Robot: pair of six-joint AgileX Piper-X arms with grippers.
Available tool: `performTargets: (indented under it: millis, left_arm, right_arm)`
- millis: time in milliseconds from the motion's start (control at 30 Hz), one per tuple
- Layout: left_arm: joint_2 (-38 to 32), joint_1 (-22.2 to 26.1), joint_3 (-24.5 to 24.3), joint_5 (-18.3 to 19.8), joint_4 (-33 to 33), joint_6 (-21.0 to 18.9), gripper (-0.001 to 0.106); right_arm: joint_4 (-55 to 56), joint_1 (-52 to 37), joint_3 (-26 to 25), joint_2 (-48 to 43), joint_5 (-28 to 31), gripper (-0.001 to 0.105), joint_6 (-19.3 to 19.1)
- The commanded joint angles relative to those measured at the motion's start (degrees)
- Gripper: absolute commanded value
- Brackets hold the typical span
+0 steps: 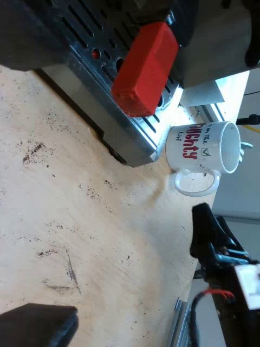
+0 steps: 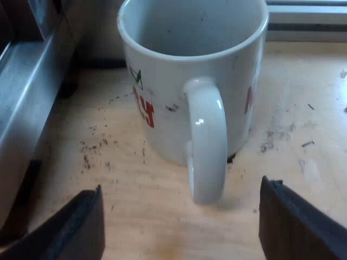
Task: Place mug into machine
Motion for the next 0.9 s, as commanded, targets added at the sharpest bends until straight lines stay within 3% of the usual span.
performTargets:
  millis: [33,467,900]
  left_arm:
    - [-0.08,-0.33,-0.14,0.7,-0.83,-0.56,0.089]
    - [-0.08,-0.33,-0.14,0.7,-0.69,-0.56,0.089]
    - [-0.08,-0.33,-0.14,0.7,-0.69,-0.56,0.089]
  right_arm:
    - [-7.42,-0.02,-0.03,4.29,-0.34,0.062,0.1]
    - [-18.37,-0.13,-4.11,20.75,-0.09,0.062,0.1]
    - [-18.9,-0.13,-9.14,27.76,1.02,0.062,0.1]
